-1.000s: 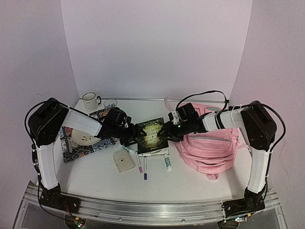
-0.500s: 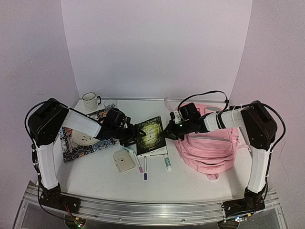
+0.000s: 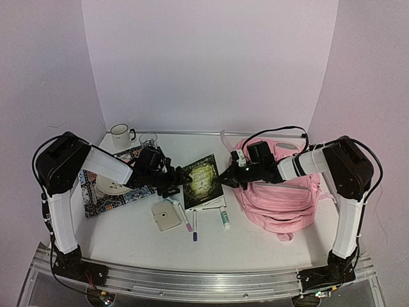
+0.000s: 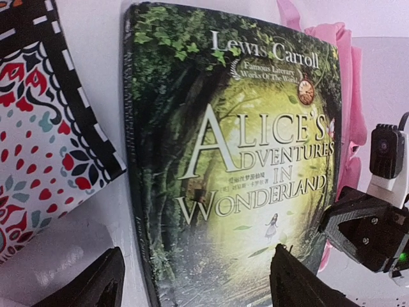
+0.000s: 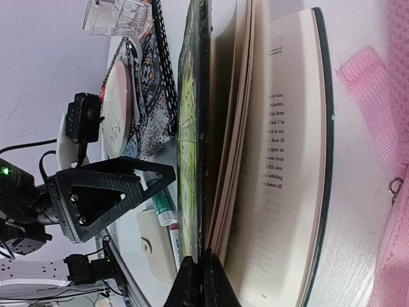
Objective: Pack the student bag
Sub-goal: Pick up the book from the center of the board, then pass from the right arm to the left
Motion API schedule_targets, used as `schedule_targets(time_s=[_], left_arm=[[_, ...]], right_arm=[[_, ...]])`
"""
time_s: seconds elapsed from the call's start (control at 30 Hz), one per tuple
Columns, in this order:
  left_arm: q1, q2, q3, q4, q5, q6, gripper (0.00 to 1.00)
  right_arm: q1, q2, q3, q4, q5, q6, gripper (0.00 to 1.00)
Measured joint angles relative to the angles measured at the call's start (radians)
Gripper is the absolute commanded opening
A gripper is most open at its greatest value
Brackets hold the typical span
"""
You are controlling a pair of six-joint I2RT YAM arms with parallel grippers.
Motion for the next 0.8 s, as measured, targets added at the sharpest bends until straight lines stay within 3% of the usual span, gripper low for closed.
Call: schedule_targets(time_s=[0.37,0.8], left_arm=[[0.008,-0.002,-0.013,0.055,0.051,-0.041,0.93],[0.008,-0.01,-0.074,0.199,0.116,-0.149,0.92]], right_arm=[[-0.033,-0.001,-0.093,0.228,-0.091,0.148,0.0],[-0.058,-0.055,-0.122,0.407,-0.106,0.303,0.0]])
